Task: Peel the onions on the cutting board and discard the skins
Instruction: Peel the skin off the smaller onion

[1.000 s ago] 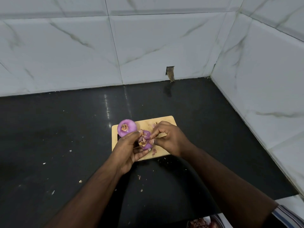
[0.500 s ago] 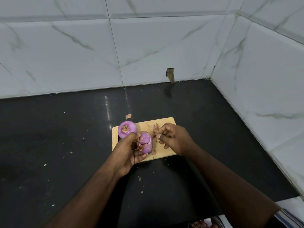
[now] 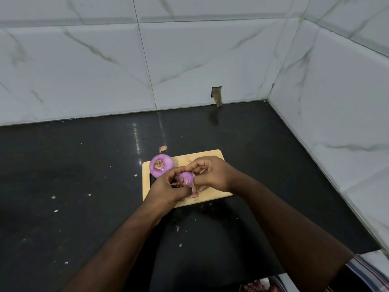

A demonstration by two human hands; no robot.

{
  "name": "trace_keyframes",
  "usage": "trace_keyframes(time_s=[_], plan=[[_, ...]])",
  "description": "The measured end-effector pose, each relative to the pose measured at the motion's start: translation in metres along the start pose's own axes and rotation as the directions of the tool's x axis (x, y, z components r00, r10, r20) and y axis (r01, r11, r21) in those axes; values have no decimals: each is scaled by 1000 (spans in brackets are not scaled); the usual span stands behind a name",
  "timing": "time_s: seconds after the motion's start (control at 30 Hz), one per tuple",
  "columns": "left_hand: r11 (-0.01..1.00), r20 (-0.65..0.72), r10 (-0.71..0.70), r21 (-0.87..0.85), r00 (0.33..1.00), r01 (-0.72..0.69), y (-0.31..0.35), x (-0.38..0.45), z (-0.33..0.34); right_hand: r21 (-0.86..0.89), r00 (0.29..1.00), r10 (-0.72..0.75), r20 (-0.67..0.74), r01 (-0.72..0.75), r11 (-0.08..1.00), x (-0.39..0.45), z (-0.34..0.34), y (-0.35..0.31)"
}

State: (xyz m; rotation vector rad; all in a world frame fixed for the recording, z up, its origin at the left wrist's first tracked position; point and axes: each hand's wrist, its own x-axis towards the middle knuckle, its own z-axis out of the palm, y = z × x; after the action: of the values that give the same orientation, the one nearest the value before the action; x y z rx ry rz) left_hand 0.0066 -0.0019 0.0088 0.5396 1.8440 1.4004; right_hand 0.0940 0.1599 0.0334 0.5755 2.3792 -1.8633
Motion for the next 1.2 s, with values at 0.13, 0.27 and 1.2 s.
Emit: trace_keyframes(time_s=[0.13,0.27,1.2], plan=[[992,-50,66,108,997,-60,0,0,1,-134,993,-67,-95,54,989,5,2,4],[983,-77,106,158,991,-93,-2,3,0,-244,982,-118,-151,78,967,4,11,5],[857,119,-173,-472,978,209,13,3,-1,-121,956,-216,-198,195,973,-9,13,28]])
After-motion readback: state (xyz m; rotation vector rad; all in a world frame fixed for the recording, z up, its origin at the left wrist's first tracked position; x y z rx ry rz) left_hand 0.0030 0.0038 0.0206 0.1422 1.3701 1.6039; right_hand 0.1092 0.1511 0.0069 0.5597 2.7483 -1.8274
